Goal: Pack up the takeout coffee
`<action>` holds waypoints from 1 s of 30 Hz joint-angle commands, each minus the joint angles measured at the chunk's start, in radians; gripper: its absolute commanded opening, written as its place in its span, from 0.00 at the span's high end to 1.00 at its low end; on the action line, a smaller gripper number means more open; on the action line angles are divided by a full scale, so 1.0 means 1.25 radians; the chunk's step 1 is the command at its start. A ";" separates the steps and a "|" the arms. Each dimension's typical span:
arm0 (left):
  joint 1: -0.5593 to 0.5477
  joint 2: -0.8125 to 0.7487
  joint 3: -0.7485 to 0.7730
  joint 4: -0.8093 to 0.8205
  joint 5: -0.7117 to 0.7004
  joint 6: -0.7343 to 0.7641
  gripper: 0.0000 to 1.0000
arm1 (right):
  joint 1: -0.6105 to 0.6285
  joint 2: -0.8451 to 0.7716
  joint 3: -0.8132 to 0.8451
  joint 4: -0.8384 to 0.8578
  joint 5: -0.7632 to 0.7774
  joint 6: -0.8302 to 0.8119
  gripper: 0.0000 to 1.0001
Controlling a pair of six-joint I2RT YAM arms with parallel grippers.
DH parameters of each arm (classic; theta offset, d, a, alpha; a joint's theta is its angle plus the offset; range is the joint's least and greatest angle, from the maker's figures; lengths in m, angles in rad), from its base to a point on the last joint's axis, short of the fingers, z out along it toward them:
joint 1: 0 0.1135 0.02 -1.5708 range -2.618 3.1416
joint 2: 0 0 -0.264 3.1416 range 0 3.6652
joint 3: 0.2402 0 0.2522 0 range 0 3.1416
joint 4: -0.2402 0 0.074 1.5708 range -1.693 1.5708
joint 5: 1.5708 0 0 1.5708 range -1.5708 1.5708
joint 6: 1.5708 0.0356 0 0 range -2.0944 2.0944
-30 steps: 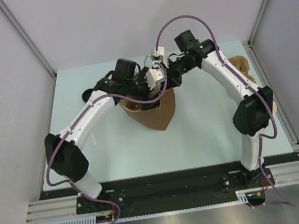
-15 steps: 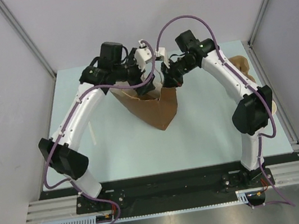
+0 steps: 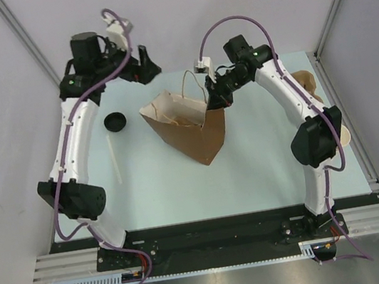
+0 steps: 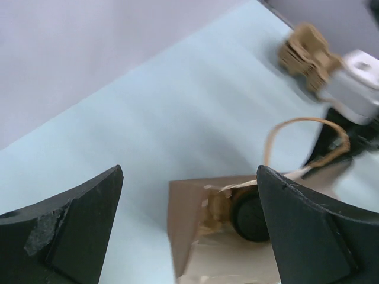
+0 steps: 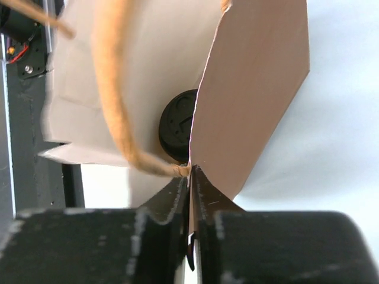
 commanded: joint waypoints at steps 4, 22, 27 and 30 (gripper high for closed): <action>0.156 -0.019 -0.046 0.000 -0.159 -0.156 0.01 | -0.015 0.035 0.074 -0.018 0.011 0.043 0.70; 0.370 -0.031 -0.558 0.003 -0.330 -0.057 0.36 | -0.003 -0.014 0.087 0.032 0.051 0.138 0.17; 0.370 0.052 -0.558 0.031 -0.362 -0.101 0.36 | -0.003 -0.032 0.086 0.032 0.076 0.156 0.10; 0.370 0.087 -0.564 0.057 -0.367 -0.119 0.37 | -0.003 -0.046 0.087 0.034 0.093 0.177 0.01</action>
